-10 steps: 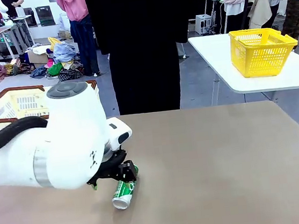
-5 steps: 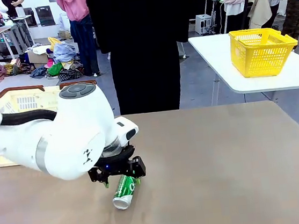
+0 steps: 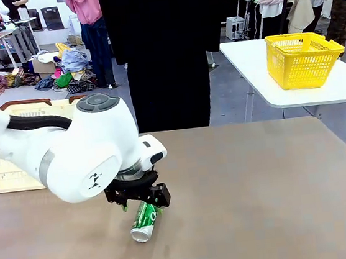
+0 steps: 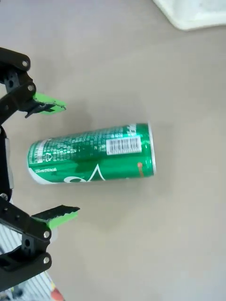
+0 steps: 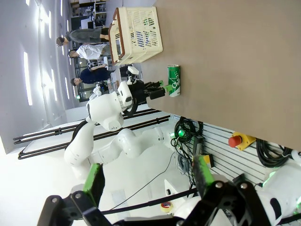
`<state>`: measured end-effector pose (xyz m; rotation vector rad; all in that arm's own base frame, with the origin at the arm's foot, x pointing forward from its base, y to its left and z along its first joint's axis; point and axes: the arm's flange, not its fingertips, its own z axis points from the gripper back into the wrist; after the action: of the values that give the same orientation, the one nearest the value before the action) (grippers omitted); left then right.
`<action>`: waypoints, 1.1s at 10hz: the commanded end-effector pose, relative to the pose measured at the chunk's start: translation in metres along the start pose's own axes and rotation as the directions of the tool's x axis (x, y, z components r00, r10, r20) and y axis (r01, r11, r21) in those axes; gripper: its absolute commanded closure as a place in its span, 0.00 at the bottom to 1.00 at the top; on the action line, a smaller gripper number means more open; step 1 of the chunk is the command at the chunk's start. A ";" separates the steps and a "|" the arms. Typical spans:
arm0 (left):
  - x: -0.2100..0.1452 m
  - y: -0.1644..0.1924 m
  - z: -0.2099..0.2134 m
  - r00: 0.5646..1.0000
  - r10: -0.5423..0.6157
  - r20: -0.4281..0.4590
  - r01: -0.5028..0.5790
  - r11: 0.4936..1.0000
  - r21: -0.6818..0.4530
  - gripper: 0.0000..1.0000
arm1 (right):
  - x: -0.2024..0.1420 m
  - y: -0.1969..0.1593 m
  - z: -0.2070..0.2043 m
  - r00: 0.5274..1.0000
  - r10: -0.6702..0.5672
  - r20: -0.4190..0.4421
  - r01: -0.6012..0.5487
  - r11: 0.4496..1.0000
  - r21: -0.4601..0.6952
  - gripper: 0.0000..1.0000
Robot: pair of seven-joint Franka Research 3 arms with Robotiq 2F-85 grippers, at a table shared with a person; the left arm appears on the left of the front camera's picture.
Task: Place the drinks into the Shopping basket.
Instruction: Pick up one drink and place it into the Shopping basket.
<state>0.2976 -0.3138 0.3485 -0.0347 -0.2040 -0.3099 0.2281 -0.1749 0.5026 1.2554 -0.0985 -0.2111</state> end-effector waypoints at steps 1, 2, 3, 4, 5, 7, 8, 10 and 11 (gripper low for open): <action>0.007 0.005 -0.002 0.989 -0.144 0.028 0.145 0.989 -0.020 0.00 | -0.002 -0.001 0.003 1.000 0.019 -0.008 -0.019 1.000 -0.007 0.00; 0.008 0.005 -0.005 0.989 -0.147 0.018 0.147 0.989 -0.013 0.00 | -0.002 -0.001 0.003 1.000 0.019 -0.008 -0.019 1.000 -0.007 0.00; 0.009 0.006 -0.007 0.991 -0.137 0.009 0.137 0.991 -0.013 0.00 | -0.002 -0.001 0.003 1.000 0.019 -0.008 -0.019 1.000 -0.007 0.00; 0.010 0.006 -0.008 0.990 -0.138 0.006 0.138 0.990 -0.016 0.00 | -0.002 -0.001 0.003 1.000 0.019 -0.008 -0.019 1.000 -0.007 0.00; 0.011 0.006 -0.009 0.990 -0.143 0.005 0.143 0.990 -0.013 0.00 | -0.002 -0.001 0.003 1.000 0.019 -0.008 -0.019 1.000 -0.007 0.00; 0.019 0.007 -0.029 0.990 -0.139 -0.026 0.139 0.990 0.001 0.00 | -0.002 -0.001 0.003 1.000 0.019 -0.008 -0.019 1.000 -0.007 0.00; 0.021 0.005 -0.040 0.988 -0.147 -0.043 0.147 0.989 0.000 0.00 | -0.002 -0.001 0.003 1.000 0.019 -0.008 -0.019 1.000 -0.007 0.00; 0.022 0.002 -0.050 0.986 -0.151 -0.066 0.151 0.989 -0.005 0.00 | -0.002 -0.001 0.003 1.000 0.019 -0.008 -0.019 1.000 -0.007 0.00; 0.021 0.001 -0.053 0.986 -0.156 -0.065 0.156 0.988 -0.004 0.00 | -0.002 -0.001 0.003 1.000 0.019 -0.008 -0.019 1.000 -0.007 0.00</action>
<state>0.3230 -0.3178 0.3016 -0.0202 -0.1190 -0.4751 0.2281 -0.1749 0.5026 1.2554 -0.0985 -0.2111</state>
